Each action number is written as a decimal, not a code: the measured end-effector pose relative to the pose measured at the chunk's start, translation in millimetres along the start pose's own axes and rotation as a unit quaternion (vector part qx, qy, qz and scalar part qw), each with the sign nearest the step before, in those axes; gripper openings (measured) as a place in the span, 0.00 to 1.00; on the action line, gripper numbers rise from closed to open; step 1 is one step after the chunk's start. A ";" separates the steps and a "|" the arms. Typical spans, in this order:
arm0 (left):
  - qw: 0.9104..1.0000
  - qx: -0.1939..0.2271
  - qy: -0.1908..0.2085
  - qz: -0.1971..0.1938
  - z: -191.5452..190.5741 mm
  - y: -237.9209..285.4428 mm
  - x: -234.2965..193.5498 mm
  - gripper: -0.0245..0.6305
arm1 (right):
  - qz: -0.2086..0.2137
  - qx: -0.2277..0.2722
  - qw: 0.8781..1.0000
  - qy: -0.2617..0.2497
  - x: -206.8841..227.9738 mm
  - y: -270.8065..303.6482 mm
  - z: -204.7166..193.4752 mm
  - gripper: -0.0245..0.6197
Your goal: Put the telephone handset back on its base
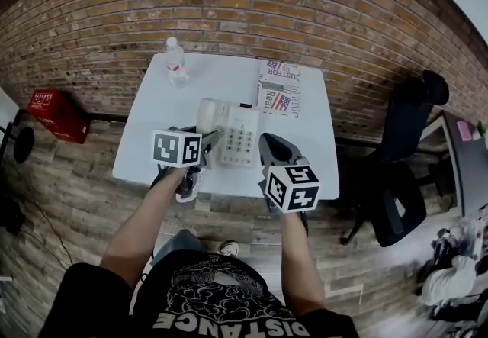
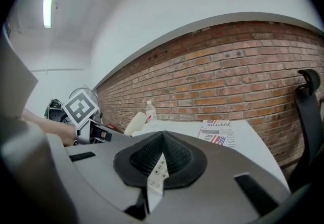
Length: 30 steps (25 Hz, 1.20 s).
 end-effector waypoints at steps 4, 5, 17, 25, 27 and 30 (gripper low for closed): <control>1.000 -0.024 -0.007 -0.001 1.5 14.0 -7.0 0.37 | 0.000 -0.007 1.000 0.000 0.1 9.6 -2.7 0.04; 1.000 -0.029 -0.010 -0.001 2.1 18.1 -9.5 0.37 | 0.000 -0.009 1.000 -0.001 0.1 12.7 -3.3 0.04; 0.995 -0.094 -0.038 -0.018 2.3 64.5 -34.6 0.37 | -0.021 -0.022 0.999 0.009 8.9 44.0 -6.0 0.04; 0.989 -0.128 -0.064 -0.022 1.3 89.1 -40.7 0.37 | -0.030 -0.031 0.999 0.017 16.0 54.2 -11.9 0.04; 0.988 -0.137 -0.075 -0.019 0.6 94.1 -42.4 0.37 | -0.032 -0.032 0.999 0.019 19.3 55.5 -12.2 0.04; 0.986 -0.146 -0.084 -0.017 0.0 99.9 -44.5 0.37 | -0.034 -0.034 0.999 0.020 22.5 57.2 -13.3 0.04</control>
Point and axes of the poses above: the fingertips, and each gripper's own axes: y forward along the fingers, x to its right, z out of its top, the point moved 3 cm from there along -y, backward along the fingers, and after that the axes turned 1 degree about y, right-handed, at the moved point
